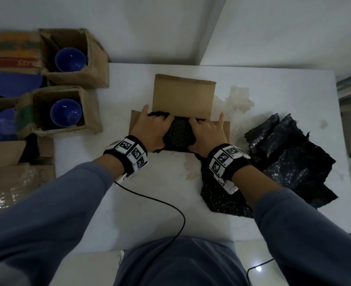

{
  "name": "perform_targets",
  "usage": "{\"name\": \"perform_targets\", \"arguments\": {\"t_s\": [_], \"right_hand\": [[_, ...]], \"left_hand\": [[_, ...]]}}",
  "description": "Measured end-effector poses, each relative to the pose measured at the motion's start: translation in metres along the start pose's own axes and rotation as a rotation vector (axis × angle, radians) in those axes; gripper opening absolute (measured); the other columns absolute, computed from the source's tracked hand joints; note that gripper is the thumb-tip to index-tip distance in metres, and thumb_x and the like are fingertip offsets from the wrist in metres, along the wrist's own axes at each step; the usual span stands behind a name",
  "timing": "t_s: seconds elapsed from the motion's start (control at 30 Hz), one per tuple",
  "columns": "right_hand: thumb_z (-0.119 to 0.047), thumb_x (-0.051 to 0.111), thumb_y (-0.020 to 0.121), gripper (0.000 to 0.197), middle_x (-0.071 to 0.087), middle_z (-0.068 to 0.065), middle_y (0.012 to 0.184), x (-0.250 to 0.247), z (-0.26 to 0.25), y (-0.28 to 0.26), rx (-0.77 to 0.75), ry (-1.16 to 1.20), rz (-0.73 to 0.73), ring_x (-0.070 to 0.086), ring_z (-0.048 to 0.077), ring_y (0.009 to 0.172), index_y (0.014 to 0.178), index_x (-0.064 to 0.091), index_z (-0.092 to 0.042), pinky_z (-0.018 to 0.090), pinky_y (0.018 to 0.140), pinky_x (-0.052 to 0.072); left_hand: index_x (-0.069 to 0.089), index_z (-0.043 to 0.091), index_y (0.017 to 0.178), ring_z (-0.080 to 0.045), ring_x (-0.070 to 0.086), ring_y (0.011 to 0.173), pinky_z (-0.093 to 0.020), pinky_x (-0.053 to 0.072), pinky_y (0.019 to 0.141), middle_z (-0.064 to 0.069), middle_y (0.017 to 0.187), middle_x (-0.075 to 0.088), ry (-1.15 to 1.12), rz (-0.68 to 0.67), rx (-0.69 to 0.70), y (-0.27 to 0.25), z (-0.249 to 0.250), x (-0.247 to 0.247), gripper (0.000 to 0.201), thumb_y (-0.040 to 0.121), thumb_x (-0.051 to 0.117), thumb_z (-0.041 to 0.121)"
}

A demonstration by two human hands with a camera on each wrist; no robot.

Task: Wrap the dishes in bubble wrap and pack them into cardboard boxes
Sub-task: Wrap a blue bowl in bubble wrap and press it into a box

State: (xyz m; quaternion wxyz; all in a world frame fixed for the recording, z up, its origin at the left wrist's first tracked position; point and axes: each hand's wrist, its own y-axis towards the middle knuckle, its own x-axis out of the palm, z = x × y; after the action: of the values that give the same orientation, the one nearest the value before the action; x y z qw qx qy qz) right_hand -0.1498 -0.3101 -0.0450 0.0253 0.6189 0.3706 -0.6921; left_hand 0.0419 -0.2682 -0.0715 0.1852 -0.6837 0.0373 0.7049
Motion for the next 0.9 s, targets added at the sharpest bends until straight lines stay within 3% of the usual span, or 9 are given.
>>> {"name": "perform_targets", "arguments": {"t_s": [0.17,0.33,0.47,0.6,0.7,0.8,0.9], "right_hand": [[-0.046,0.072,0.073,0.064,0.065,0.0,0.085,0.001,-0.003,0.0,-0.001,-0.087,0.032,0.062,0.027,0.091,0.122,0.049,-0.013,0.072,0.11,0.009],[-0.04,0.066,0.079,0.04,0.057,-0.002,0.079,-0.016,-0.001,0.001,0.013,-0.045,-0.041,0.062,0.027,0.089,0.11,0.055,-0.016,0.072,0.11,0.003],[-0.044,0.064,0.079,0.042,0.058,-0.002,0.081,-0.023,0.001,-0.001,0.008,-0.03,-0.081,0.061,0.026,0.09,0.109,0.054,-0.017,0.069,0.113,0.004],[-0.032,0.068,0.078,0.045,0.052,-0.003,0.076,-0.009,-0.003,-0.003,0.008,-0.073,-0.035,0.062,0.026,0.091,0.116,0.051,-0.015,0.065,0.114,0.009],[-0.024,0.067,0.077,0.046,0.059,-0.002,0.078,0.002,-0.005,-0.003,0.028,-0.081,0.028,0.062,0.026,0.089,0.118,0.05,-0.014,0.063,0.116,0.009],[-0.018,0.064,0.077,0.04,0.053,-0.003,0.071,0.006,-0.008,-0.001,0.045,-0.075,0.066,0.062,0.025,0.083,0.114,0.051,-0.014,0.061,0.117,0.008],[-0.017,0.062,0.079,0.036,0.05,-0.004,0.069,0.005,-0.009,-0.001,0.057,-0.072,0.057,0.062,0.024,0.081,0.114,0.051,-0.014,0.058,0.118,0.007]], "left_hand": [[0.06,0.011,0.117,-0.027,0.066,0.077,-0.057,0.034,0.107,-0.006,0.091,0.07,0.042,-0.031,-0.003,0.001,0.003,0.001,0.061,0.063,0.08,0.03],[0.05,0.017,0.134,-0.026,0.063,0.101,-0.059,0.009,0.117,-0.004,0.119,0.064,-0.051,-0.169,-0.021,0.002,-0.007,-0.007,0.061,0.079,0.068,0.036],[0.048,0.019,0.138,-0.024,0.06,0.109,-0.055,0.013,0.118,-0.002,0.122,0.063,-0.118,-0.122,-0.018,-0.005,-0.009,-0.008,0.071,0.077,0.068,0.048],[0.055,0.017,0.129,-0.024,0.062,0.103,-0.054,0.023,0.113,-0.003,0.113,0.067,-0.068,-0.085,-0.047,0.0,-0.001,0.0,0.065,0.072,0.074,0.042],[0.059,0.015,0.121,-0.025,0.066,0.089,-0.055,0.025,0.112,-0.003,0.102,0.07,-0.024,-0.06,-0.063,0.001,0.002,0.004,0.057,0.07,0.075,0.033],[0.061,0.015,0.113,-0.026,0.066,0.075,-0.055,0.028,0.111,-0.003,0.088,0.07,-0.02,-0.046,-0.054,0.001,0.001,0.007,0.05,0.068,0.076,0.029],[0.059,0.015,0.121,-0.025,0.067,0.08,-0.059,0.02,0.114,-0.002,0.094,0.071,-0.043,-0.063,-0.024,0.001,-0.003,0.006,0.057,0.07,0.077,0.036]]}}
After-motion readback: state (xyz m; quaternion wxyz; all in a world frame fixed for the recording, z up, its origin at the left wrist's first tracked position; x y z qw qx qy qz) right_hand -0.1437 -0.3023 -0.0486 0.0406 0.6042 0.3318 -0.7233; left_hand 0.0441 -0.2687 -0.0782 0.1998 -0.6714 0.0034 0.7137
